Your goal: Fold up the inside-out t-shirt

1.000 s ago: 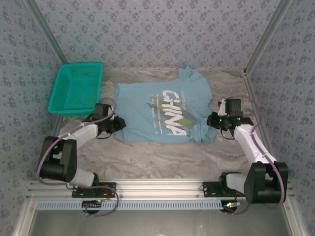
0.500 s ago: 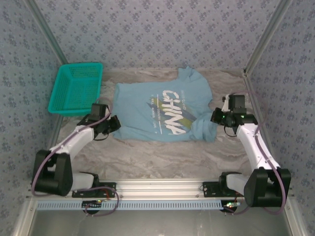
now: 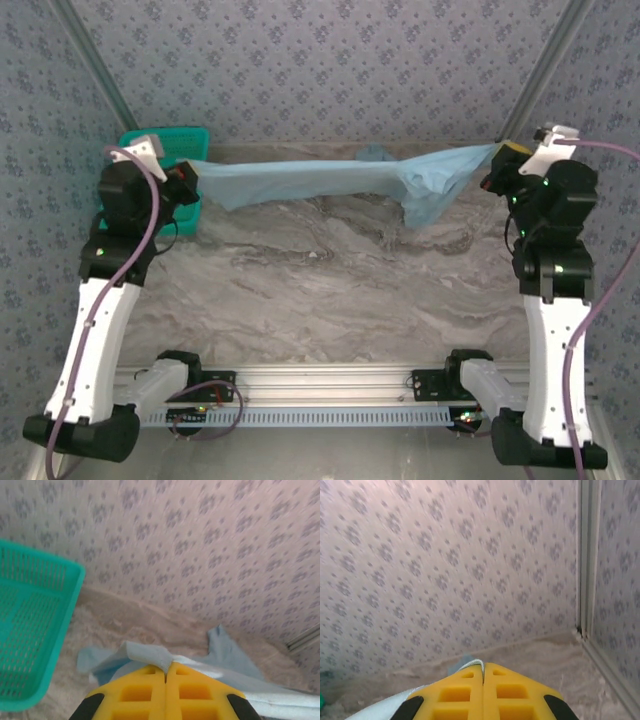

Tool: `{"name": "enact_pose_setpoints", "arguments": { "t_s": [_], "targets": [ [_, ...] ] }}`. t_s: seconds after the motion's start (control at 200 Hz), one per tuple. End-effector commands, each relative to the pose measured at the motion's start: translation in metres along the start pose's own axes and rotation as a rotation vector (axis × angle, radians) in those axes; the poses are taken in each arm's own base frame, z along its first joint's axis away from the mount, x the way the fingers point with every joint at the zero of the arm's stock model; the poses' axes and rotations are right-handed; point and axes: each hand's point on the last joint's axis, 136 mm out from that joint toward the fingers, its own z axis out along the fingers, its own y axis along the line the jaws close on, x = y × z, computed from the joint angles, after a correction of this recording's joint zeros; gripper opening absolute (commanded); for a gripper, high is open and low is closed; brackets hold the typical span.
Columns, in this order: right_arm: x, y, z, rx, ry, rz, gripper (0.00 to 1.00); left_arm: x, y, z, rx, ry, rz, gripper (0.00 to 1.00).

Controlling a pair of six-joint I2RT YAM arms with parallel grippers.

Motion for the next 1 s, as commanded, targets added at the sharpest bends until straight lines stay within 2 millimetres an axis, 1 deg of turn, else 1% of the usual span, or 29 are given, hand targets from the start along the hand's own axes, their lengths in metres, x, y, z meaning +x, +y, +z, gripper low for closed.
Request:
{"name": "enact_pose_setpoints", "arguments": {
  "t_s": [0.0,0.115,0.205,0.31,0.37,0.385,0.395,0.415,0.43,0.45,0.455,0.47,0.515,0.57,0.779,0.844,0.854,0.869,0.919,0.929,0.949,0.994],
  "targets": [
    [-0.062,0.011,-0.040,-0.014,-0.175,-0.083,0.00,-0.037,-0.014,-0.044,0.021,-0.098,0.043,0.00],
    [-0.105,0.021,-0.077,-0.023,-0.278,-0.114,0.00,-0.076,-0.030,-0.089,0.044,-0.218,0.073,0.00],
    [-0.141,0.029,-0.113,-0.034,-0.380,-0.121,0.00,-0.105,-0.041,-0.127,0.061,-0.310,0.089,0.00],
    [-0.177,0.030,-0.152,0.003,-0.483,-0.147,0.00,-0.134,-0.058,-0.164,0.106,-0.400,0.099,0.00],
    [-0.194,0.030,-0.171,0.030,-0.534,-0.161,0.00,-0.149,-0.066,-0.180,0.124,-0.445,0.110,0.00],
    [-0.198,0.029,-0.173,0.037,-0.541,-0.162,0.00,-0.152,-0.067,-0.183,0.126,-0.455,0.112,0.00],
    [-0.201,0.029,-0.177,0.042,-0.553,-0.164,0.00,-0.151,-0.066,-0.183,0.119,-0.444,0.115,0.00],
    [-0.207,0.029,-0.180,0.047,-0.567,-0.169,0.00,-0.152,-0.067,-0.183,0.115,-0.443,0.120,0.00],
    [-0.206,0.029,-0.179,0.054,-0.555,-0.175,0.00,-0.154,-0.067,-0.183,0.113,-0.445,0.123,0.00],
    [-0.209,0.028,-0.179,0.059,-0.555,-0.179,0.00,-0.154,-0.067,-0.179,0.107,-0.437,0.128,0.00],
    [-0.209,0.028,-0.180,0.060,-0.555,-0.179,0.00,-0.156,-0.068,-0.182,0.110,-0.446,0.130,0.00],
    [-0.211,0.029,-0.178,0.062,-0.554,-0.184,0.00,-0.159,-0.070,-0.184,0.112,-0.452,0.132,0.00],
    [-0.216,0.029,-0.173,0.068,-0.548,-0.194,0.00,-0.162,-0.070,-0.176,0.102,-0.444,0.142,0.00],
    [-0.217,0.029,-0.158,0.074,-0.523,-0.208,0.00,-0.162,-0.067,-0.157,0.070,-0.419,0.150,0.00],
    [-0.205,0.026,-0.068,0.109,-0.409,-0.257,0.00,-0.147,-0.052,-0.060,-0.022,-0.272,0.176,0.00],
    [-0.203,0.025,-0.045,0.111,-0.392,-0.256,0.00,-0.138,-0.048,-0.033,-0.036,-0.222,0.185,0.00],
    [-0.203,0.025,-0.041,0.112,-0.388,-0.254,0.00,-0.142,-0.050,-0.031,-0.032,-0.239,0.185,0.00],
    [-0.202,0.024,-0.036,0.113,-0.385,-0.251,0.00,-0.143,-0.049,-0.026,-0.035,-0.239,0.188,0.00],
    [-0.197,0.022,-0.017,0.108,-0.358,-0.235,0.00,-0.142,-0.047,-0.008,-0.047,-0.224,0.195,0.00],
    [-0.201,0.022,-0.016,0.103,-0.374,-0.230,0.00,-0.141,-0.047,-0.004,-0.046,-0.219,0.196,0.00],
    [-0.202,0.022,-0.011,0.095,-0.376,-0.220,0.00,-0.140,-0.048,0.002,-0.044,-0.210,0.199,0.00],
    [-0.200,0.022,0.004,0.076,-0.361,-0.199,0.00,-0.138,-0.050,0.014,-0.033,-0.189,0.202,0.00]
  ]
}}
